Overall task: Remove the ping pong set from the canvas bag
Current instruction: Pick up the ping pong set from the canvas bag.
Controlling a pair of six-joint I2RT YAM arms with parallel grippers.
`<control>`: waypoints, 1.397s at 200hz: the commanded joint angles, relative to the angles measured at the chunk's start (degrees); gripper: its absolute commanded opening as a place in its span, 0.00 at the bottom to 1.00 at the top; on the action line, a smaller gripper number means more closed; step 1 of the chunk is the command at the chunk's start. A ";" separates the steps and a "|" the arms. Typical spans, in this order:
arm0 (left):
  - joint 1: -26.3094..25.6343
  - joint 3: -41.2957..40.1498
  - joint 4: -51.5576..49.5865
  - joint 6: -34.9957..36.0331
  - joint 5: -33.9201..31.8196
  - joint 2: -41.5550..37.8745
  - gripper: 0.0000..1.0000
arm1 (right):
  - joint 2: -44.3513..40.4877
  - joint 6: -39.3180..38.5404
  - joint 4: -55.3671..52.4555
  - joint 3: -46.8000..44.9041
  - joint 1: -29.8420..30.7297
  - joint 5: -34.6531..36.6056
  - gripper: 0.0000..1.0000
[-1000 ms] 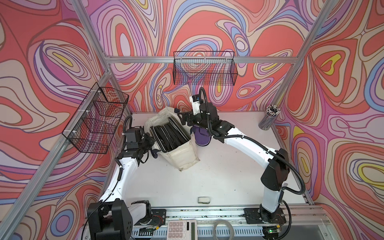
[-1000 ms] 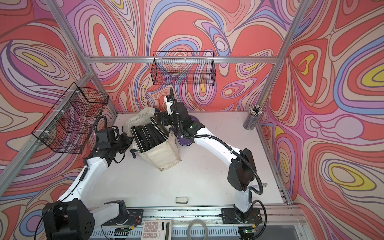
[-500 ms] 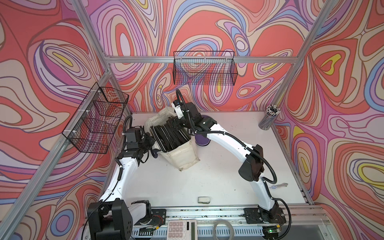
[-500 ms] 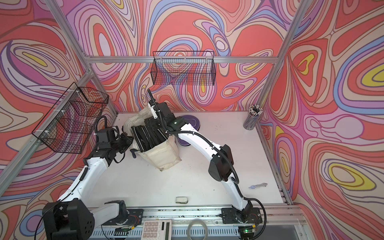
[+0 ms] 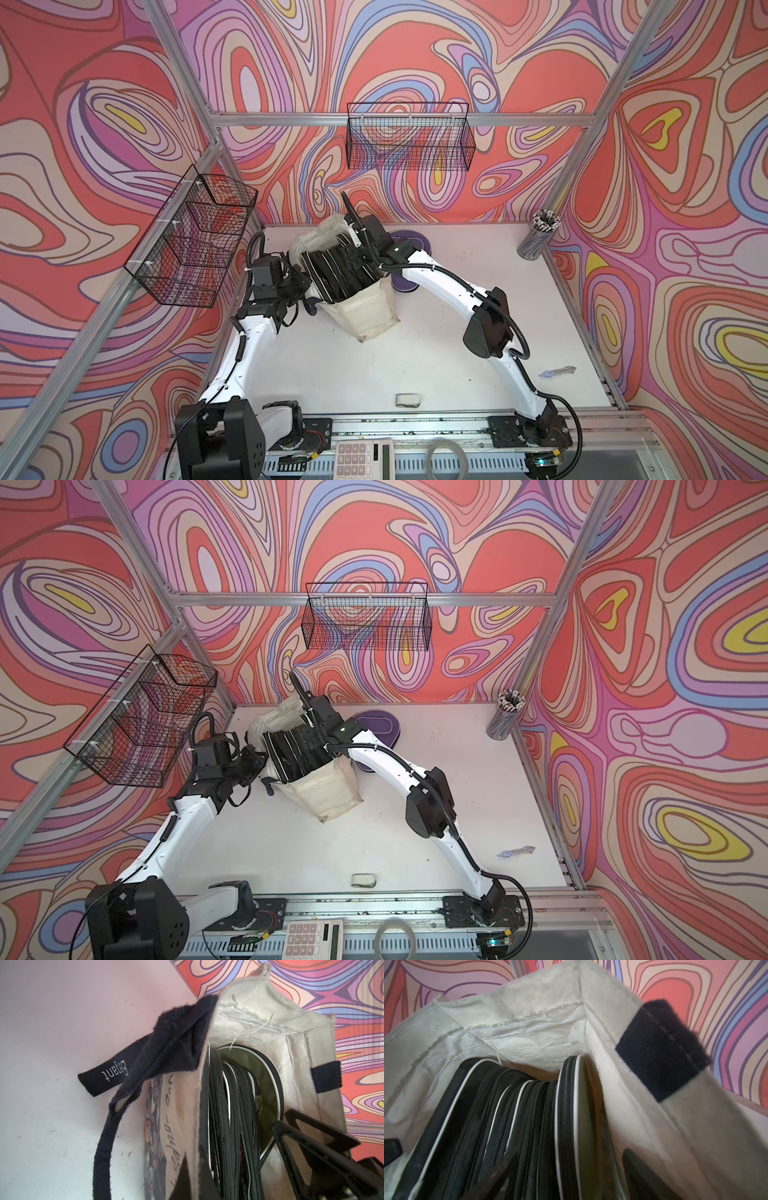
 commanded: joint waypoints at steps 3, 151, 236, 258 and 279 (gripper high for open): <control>0.41 -1.10 4.08 0.47 0.44 -1.69 0.00 | 2.91 -0.61 -1.48 2.71 -0.99 2.66 0.79; 0.47 -3.31 4.99 0.25 0.10 -2.72 0.00 | 3.30 2.46 2.49 0.24 -4.01 1.04 0.66; 0.48 -4.46 5.26 0.07 -0.54 -2.69 0.00 | 1.03 3.82 5.27 -1.18 -5.11 -0.44 0.60; 0.48 -4.63 5.53 -0.10 -0.43 -2.41 0.00 | 0.62 3.96 5.20 -0.55 -5.11 -1.20 0.62; 0.47 -4.62 5.76 -0.11 -0.42 -2.41 0.00 | -0.09 4.14 5.45 -0.42 -5.13 -1.60 0.63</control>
